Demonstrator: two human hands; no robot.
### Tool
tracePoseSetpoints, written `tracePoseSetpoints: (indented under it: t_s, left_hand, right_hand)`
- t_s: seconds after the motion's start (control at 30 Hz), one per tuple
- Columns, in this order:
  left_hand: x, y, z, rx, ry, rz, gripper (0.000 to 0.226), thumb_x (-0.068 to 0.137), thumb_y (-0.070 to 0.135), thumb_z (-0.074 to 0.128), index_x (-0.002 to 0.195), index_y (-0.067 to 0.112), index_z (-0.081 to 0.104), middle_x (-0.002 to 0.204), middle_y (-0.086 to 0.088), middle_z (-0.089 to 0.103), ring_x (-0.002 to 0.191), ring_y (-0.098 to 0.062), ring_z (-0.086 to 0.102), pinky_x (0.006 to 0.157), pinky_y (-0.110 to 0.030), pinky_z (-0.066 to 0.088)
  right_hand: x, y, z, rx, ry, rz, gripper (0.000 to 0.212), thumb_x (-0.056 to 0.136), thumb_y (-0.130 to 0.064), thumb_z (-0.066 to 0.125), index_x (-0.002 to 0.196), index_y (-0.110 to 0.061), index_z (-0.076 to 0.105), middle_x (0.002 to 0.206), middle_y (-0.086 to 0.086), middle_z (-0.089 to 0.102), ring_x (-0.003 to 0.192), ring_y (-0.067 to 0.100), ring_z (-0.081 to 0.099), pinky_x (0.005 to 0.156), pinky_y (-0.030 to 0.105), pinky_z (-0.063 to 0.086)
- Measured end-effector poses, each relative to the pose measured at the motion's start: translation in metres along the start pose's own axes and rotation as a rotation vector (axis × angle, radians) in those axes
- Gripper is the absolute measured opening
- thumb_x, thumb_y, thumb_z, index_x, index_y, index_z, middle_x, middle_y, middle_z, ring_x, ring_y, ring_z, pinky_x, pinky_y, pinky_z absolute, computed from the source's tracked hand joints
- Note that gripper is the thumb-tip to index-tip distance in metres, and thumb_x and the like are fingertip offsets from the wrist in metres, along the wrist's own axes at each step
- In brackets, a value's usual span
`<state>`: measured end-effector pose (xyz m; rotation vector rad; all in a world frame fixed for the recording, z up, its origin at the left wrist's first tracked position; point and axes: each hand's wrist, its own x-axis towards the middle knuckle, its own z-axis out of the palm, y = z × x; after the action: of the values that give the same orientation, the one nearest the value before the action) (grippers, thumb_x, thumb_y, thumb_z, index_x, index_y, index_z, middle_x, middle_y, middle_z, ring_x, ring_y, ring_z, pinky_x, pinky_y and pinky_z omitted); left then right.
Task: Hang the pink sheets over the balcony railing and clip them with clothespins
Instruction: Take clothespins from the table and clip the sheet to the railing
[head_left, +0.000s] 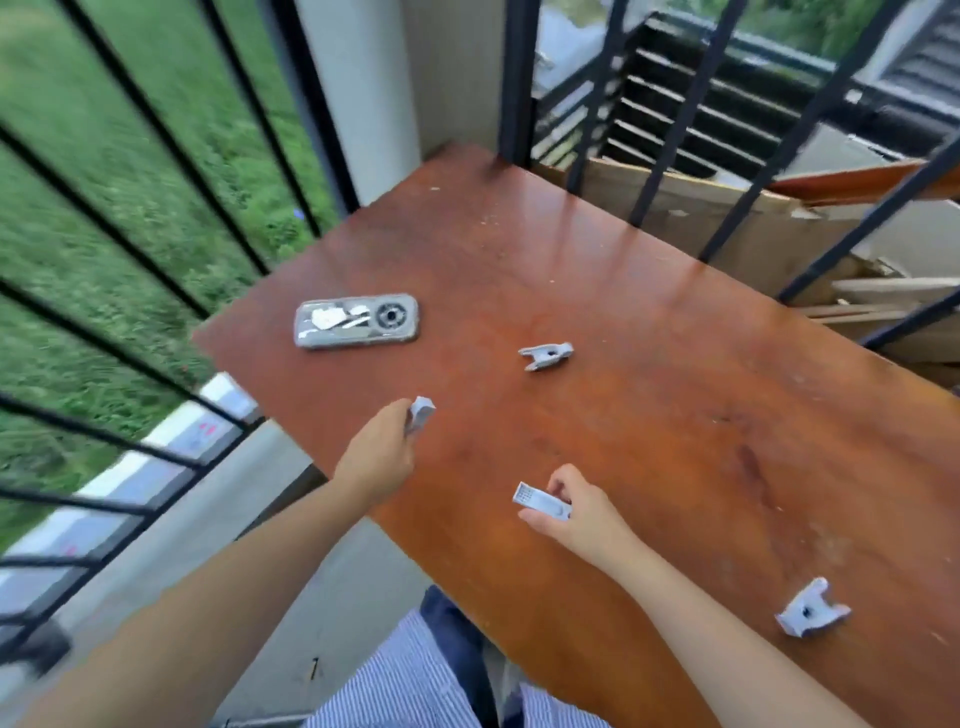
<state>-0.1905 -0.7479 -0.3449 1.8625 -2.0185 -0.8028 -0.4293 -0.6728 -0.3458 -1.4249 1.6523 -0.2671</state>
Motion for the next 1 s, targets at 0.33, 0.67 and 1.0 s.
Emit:
tracePoseSetpoints:
  t_s: [0.33,0.67,1.0]
  left_hand:
    - [-0.221,-0.073,-0.158,0.119,0.602,-0.396,0.010,0.084,0.013,0.059,0.090,0.009,0.051,0.079,-0.010,0.058,0.081,-0.033,0.057,0.065,-0.035,0.037]
    - [-0.439,-0.123,-0.300,0.535,1.009,-0.621,0.031,0.064,0.024,0.044,0.076,0.001,0.062,0.065,-0.020,0.062,0.056,-0.034,0.062,0.048,-0.031,0.046]
    - [-0.499,-0.140,-0.422,0.996,1.109,-0.470,0.017,0.068,0.022,0.053,0.059,0.012,0.062,0.050,-0.003,0.059,0.045,-0.024,0.056,0.041,-0.023,0.045]
  right_hand:
    - [-0.038,-0.144,0.123,-0.052,-0.181,-0.456,0.042,0.078,-0.017,0.065,0.058,-0.022,0.029,0.061,0.003,0.040,0.066,0.019,0.039,0.056,0.028,0.019]
    - [-0.121,-0.384,0.295,0.109,-0.563,-0.821,0.033,0.084,-0.010,0.056,0.058,-0.019,0.037,0.058,0.008,0.045,0.062,0.021,0.045,0.057,0.032,0.036]
    - [-0.190,-0.536,0.381,0.578,-0.972,-0.830,0.007,0.079,-0.002,0.064,0.082,-0.008,0.062,0.073,0.001,0.063,0.069,0.014,0.059,0.065,0.022,0.048]
